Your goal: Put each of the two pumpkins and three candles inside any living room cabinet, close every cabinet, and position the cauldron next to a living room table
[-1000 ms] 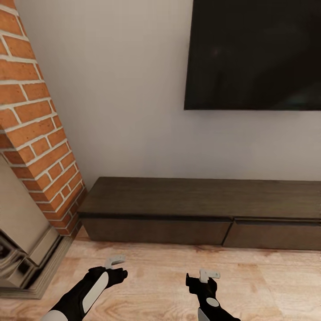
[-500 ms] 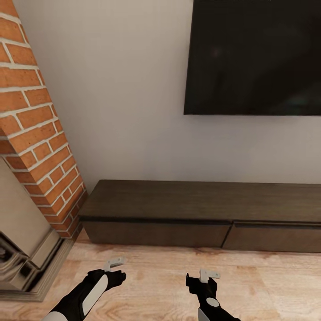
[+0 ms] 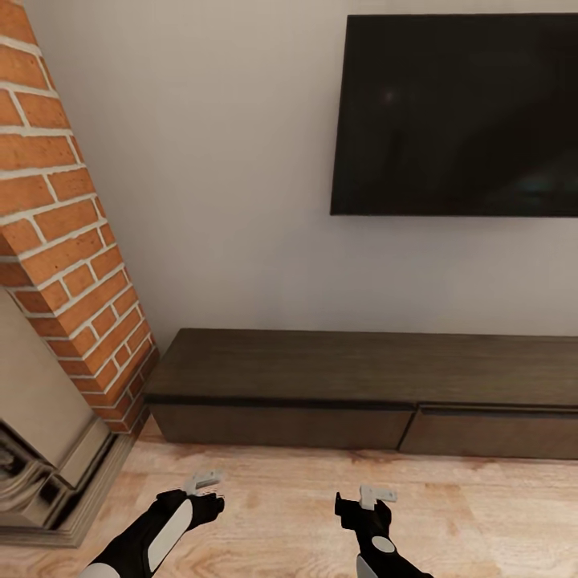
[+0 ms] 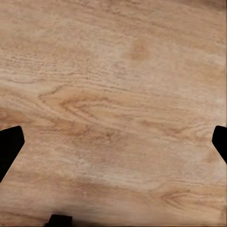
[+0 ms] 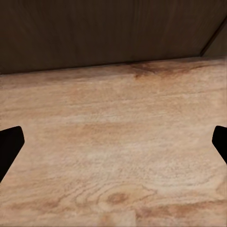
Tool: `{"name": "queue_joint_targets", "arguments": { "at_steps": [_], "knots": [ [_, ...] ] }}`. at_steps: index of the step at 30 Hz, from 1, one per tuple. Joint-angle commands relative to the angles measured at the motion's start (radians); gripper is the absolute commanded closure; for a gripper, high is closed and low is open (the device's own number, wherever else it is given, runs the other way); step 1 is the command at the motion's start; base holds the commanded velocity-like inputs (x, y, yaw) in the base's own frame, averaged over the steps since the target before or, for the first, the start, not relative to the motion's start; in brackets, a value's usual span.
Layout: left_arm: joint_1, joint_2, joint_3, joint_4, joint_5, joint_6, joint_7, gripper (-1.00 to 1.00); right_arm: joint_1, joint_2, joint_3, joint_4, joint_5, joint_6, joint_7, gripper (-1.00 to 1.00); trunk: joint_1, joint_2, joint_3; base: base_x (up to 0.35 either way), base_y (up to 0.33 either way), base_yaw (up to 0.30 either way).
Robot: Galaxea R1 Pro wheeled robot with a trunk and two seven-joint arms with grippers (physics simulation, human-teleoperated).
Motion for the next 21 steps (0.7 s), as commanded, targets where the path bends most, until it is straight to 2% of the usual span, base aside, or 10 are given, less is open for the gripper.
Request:
{"name": "queue_joint_targets", "arguments": {
  "at_steps": [1, 5, 11, 13, 15, 18, 21],
  "knots": [
    [-0.001, 0.002, -0.008, 0.011, 0.010, -0.002, 0.009, -1.00, -0.001, 0.000, 0.008, 0.001, -0.011, -0.006, -0.006, -1.00, -0.004, 0.007, 0.002, 0.000, 0.000, 0.000],
    [-0.003, 0.002, -0.015, 0.133, 0.001, -0.083, 0.009, -1.00, -0.001, 0.000, 0.008, 0.007, -0.013, -0.009, -0.006, -1.00, -0.019, 0.035, 0.015, 0.000, 0.000, 0.000],
    [-0.003, 0.004, -0.027, 0.370, -0.037, -0.249, 0.004, -1.00, -0.001, -0.005, 0.011, 0.043, -0.015, -0.013, -0.006, -1.00, -0.042, 0.077, 0.034, 0.000, 0.000, 0.000],
    [-0.002, 0.004, -0.029, 0.453, -0.043, -0.321, -0.001, -1.00, -0.001, -0.005, 0.011, 0.121, -0.014, -0.033, -0.005, -1.00, -0.050, 0.091, 0.040, 0.000, 0.000, 0.000],
    [-0.001, 0.005, -0.032, 0.534, -0.045, -0.383, -0.003, -1.00, -0.001, -0.004, 0.011, 0.232, -0.014, -0.090, -0.005, -1.00, -0.058, 0.105, 0.046, 0.000, 0.000, 0.000],
    [0.028, 0.008, -0.034, 0.577, -0.046, -0.427, -0.005, -1.00, -0.001, -0.004, 0.012, 0.347, -0.018, -0.178, -0.004, -1.00, -0.069, 0.126, 0.056, 0.000, 0.000, 0.000],
    [0.067, 0.022, -0.036, 0.591, -0.048, -0.444, -0.006, -1.00, 0.001, -0.003, 0.012, 0.393, -0.024, -0.226, -0.004, -1.00, -0.081, 0.147, 0.065, 0.000, 0.000, 0.000]
  ]
}}
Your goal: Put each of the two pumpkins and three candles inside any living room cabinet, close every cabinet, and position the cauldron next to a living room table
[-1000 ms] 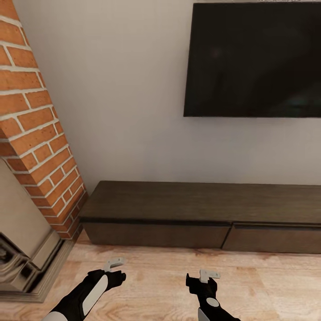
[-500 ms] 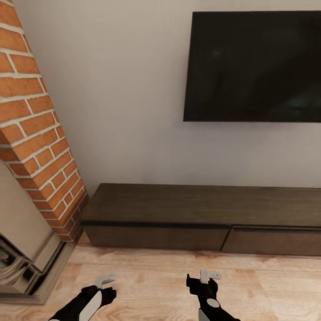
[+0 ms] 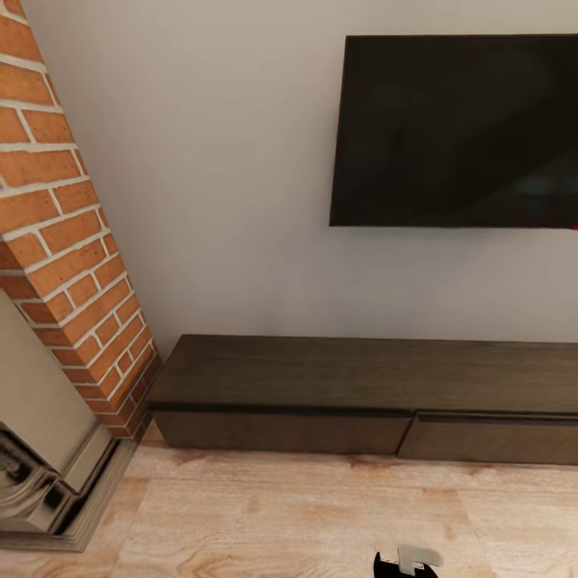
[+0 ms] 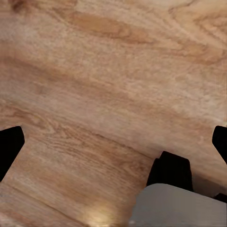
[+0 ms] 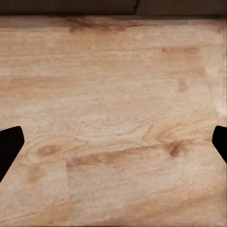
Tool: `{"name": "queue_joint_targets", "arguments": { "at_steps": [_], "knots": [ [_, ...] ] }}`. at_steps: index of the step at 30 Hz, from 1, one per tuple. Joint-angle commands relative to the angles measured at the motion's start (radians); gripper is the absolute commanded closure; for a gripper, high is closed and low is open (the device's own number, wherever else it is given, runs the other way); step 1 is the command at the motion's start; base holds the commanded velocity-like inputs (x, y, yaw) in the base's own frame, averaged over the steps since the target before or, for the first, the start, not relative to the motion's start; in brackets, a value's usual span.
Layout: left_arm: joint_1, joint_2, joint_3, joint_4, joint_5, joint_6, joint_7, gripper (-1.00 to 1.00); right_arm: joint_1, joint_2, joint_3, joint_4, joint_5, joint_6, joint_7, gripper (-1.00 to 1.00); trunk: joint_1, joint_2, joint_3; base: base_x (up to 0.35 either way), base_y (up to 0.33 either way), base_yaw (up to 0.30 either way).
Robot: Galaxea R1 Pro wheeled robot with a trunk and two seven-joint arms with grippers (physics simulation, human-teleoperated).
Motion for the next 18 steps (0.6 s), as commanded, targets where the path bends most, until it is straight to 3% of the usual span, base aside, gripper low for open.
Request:
{"name": "queue_joint_targets", "arguments": {
  "at_steps": [1, 12, 18],
  "knots": [
    [0.013, 0.006, -0.010, 0.001, 0.009, -0.005, 0.003, -1.00, 0.002, 0.001, 0.009, 0.013, -0.009, -0.012, -0.003, -1.00, -0.004, 0.007, 0.003, 0.000, 0.000, 0.000],
    [0.148, 0.019, -0.011, 0.006, 0.008, -0.074, -0.004, -1.00, 0.122, 0.000, 0.008, 0.036, -0.018, -0.020, -0.003, -1.00, -0.046, 0.084, 0.037, 0.000, 0.000, 0.000],
    [0.205, 0.023, -0.014, 0.005, 0.010, -0.076, -0.141, -1.00, 0.190, 0.000, 0.008, 0.037, -0.032, -0.016, -0.002, -1.00, -0.069, 0.126, 0.056, 0.000, 0.000, 0.000]
  ]
}}
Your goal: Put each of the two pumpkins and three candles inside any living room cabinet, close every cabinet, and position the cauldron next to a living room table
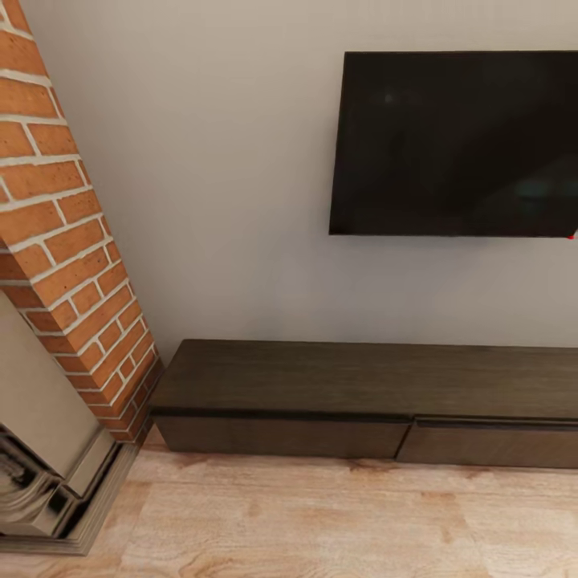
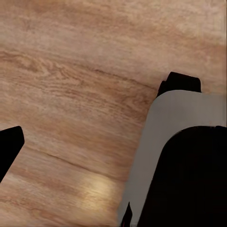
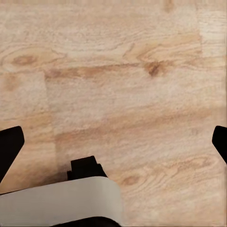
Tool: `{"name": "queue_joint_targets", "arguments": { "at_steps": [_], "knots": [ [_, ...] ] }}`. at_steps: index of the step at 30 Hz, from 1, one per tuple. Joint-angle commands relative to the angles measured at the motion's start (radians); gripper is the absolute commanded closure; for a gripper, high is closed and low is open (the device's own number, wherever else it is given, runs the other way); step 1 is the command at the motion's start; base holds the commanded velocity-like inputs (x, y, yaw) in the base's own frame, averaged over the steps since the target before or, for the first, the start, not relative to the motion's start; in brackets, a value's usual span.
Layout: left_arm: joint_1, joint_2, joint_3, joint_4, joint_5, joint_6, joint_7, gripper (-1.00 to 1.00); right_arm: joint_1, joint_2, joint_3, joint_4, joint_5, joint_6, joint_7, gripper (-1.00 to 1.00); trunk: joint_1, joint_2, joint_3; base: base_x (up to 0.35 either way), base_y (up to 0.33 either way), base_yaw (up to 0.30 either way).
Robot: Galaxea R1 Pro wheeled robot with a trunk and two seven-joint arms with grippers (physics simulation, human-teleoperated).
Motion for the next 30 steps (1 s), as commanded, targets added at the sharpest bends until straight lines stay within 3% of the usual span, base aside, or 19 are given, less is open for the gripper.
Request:
{"name": "queue_joint_targets", "arguments": {
  "at_steps": [1, 13, 16, 17, 19, 21, 25, 30],
  "knots": [
    [0.001, -0.001, -0.009, -0.001, 0.007, -0.001, -0.002, -1.00, 0.001, 0.002, 0.008, 0.004, -0.007, -0.005, -0.001, -1.00, 0.000, 0.000, -0.001, 0.000, 0.000, 0.000],
    [0.004, -0.009, -0.010, -0.001, 0.006, 0.000, -0.011, -1.00, 0.004, -0.002, 0.009, 0.004, -0.008, 0.003, -0.003, -1.00, -0.008, 0.014, 0.006, 0.000, 0.000, 0.000],
    [0.004, -0.012, -0.012, -0.001, 0.006, 0.002, -0.012, -1.00, 0.004, -0.003, 0.008, 0.003, -0.008, 0.062, 0.006, -1.00, -0.019, 0.035, 0.015, 0.000, 0.000, 0.000],
    [0.004, -0.013, -0.013, -0.001, 0.006, 0.002, -0.012, -1.00, 0.004, -0.001, 0.008, 0.002, -0.007, 0.129, 0.033, -1.00, -0.023, 0.042, 0.018, 0.000, 0.000, 0.000],
    [0.004, -0.014, -0.016, -0.001, 0.006, 0.004, -0.013, -1.00, 0.004, -0.002, 0.008, -0.001, -0.008, 0.284, 0.153, -1.00, -0.031, 0.056, 0.024, 0.000, 0.000, 0.000],
    [0.004, -0.014, -0.018, -0.001, 0.005, 0.004, -0.013, -1.00, 0.004, -0.006, 0.007, 0.000, -0.011, 0.364, 0.278, -1.00, -0.039, 0.070, 0.031, 0.000, 0.000, 0.000],
    [0.004, -0.014, -0.018, -0.001, 0.004, 0.006, -0.013, -1.00, 0.004, -0.022, 0.007, 0.001, -0.021, 0.400, 0.354, -1.00, -0.054, 0.098, 0.043, 0.000, 0.000, 0.000],
    [0.004, -0.016, -0.031, -0.001, 0.004, 0.008, -0.015, -1.00, 0.004, -0.032, 0.008, 0.001, -0.064, 0.373, 0.369, -1.00, -0.073, 0.133, 0.059, 0.000, 0.000, 0.000]
  ]
}}
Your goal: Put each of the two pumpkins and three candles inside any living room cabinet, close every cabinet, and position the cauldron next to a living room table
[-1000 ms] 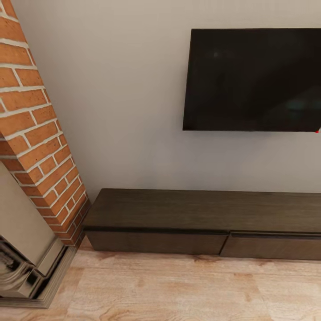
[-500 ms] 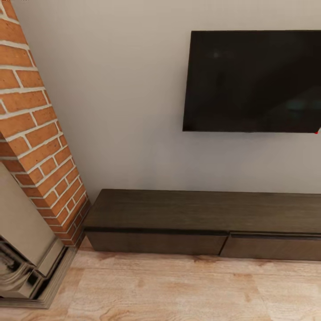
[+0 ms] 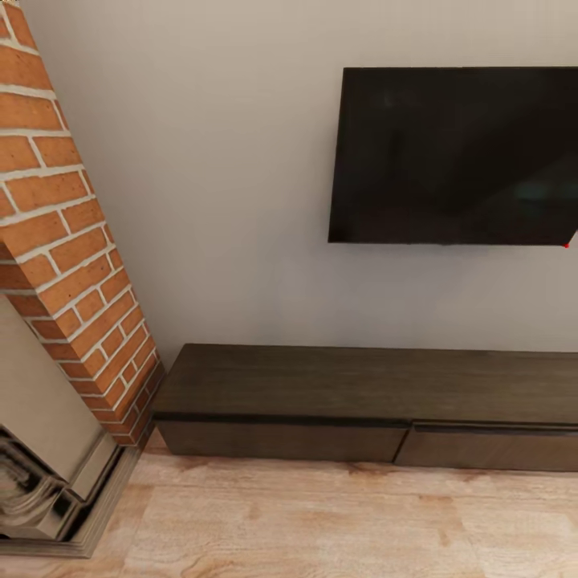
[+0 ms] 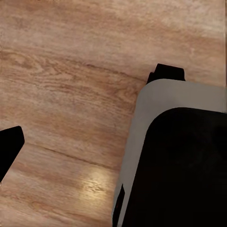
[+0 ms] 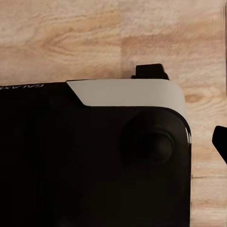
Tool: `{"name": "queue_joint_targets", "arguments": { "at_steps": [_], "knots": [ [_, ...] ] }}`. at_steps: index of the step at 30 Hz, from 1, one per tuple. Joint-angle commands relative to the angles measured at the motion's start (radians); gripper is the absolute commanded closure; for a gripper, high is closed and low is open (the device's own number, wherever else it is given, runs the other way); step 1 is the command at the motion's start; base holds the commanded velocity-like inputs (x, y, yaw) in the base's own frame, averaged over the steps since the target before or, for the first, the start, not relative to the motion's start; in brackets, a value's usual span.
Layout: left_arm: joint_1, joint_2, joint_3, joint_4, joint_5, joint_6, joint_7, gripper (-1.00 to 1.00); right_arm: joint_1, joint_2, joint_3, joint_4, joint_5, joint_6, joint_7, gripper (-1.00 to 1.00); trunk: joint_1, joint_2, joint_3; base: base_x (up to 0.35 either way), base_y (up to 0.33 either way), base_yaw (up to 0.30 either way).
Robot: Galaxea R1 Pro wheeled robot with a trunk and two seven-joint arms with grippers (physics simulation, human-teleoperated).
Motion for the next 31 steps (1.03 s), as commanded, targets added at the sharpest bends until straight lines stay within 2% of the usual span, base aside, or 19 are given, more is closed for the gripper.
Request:
{"name": "queue_joint_targets", "arguments": {
  "at_steps": [1, 4, 8, 24, 31],
  "knots": [
    [0.000, -0.003, -0.019, -0.001, 0.007, -0.001, 0.003, -1.00, -0.001, 0.000, 0.008, 0.004, -0.016, -0.015, 0.006, -1.00, -0.004, 0.007, 0.002, 0.000, 0.000, 0.000],
    [0.000, -0.007, -0.045, -0.001, 0.008, 0.001, 0.003, -1.00, -0.001, -0.001, 0.008, 0.004, -0.020, -0.030, 0.006, -1.00, -0.016, 0.028, 0.012, 0.000, 0.000, 0.000],
    [0.000, -0.009, -0.057, -0.001, 0.009, 0.001, 0.002, -1.00, -0.001, 0.000, 0.010, 0.004, -0.017, -0.038, 0.007, -1.00, -0.031, 0.056, 0.024, 0.000, 0.000, 0.000],
    [0.000, -0.012, -0.057, -0.001, 0.016, -0.009, 0.007, -1.00, -0.001, 0.008, 0.012, -0.008, -0.017, -0.081, 0.007, -1.00, -0.031, 0.056, 0.024, 0.000, 0.000, 0.000],
    [0.000, -0.011, -0.057, -0.001, 0.017, -0.009, 0.007, -1.00, -0.001, 0.000, 0.010, -0.004, -0.015, -0.081, 0.007, -1.00, -0.031, 0.056, 0.024, 0.000, 0.000, 0.000]
  ]
}}
